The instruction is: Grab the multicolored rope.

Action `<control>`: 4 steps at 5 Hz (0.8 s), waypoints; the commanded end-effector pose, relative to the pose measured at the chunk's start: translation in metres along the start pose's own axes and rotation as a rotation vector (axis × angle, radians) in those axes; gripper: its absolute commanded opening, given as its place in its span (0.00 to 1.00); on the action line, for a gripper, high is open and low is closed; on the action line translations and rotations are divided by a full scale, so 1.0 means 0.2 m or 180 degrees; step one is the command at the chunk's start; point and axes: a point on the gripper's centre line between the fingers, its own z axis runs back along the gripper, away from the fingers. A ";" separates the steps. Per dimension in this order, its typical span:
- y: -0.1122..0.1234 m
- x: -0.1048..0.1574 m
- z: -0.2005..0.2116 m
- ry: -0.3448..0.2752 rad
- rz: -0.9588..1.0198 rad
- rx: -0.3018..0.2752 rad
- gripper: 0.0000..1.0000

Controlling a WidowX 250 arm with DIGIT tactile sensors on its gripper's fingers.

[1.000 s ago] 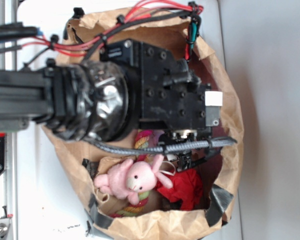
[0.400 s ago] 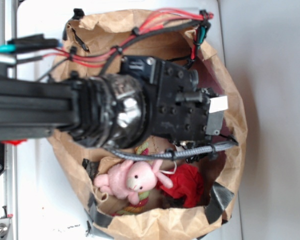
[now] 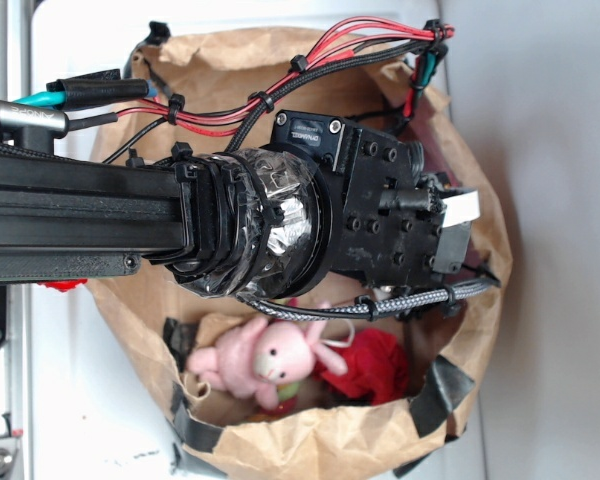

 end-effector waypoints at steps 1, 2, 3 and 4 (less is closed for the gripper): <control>-0.08 0.01 -0.02 -0.0084 -0.0139 0.0014 1.00; -0.08 0.00 -0.04 -0.0076 -0.0115 0.0035 0.00; -0.08 0.00 -0.04 -0.0105 -0.0085 0.0023 0.00; -0.07 0.00 -0.05 -0.0124 -0.0070 0.0021 0.00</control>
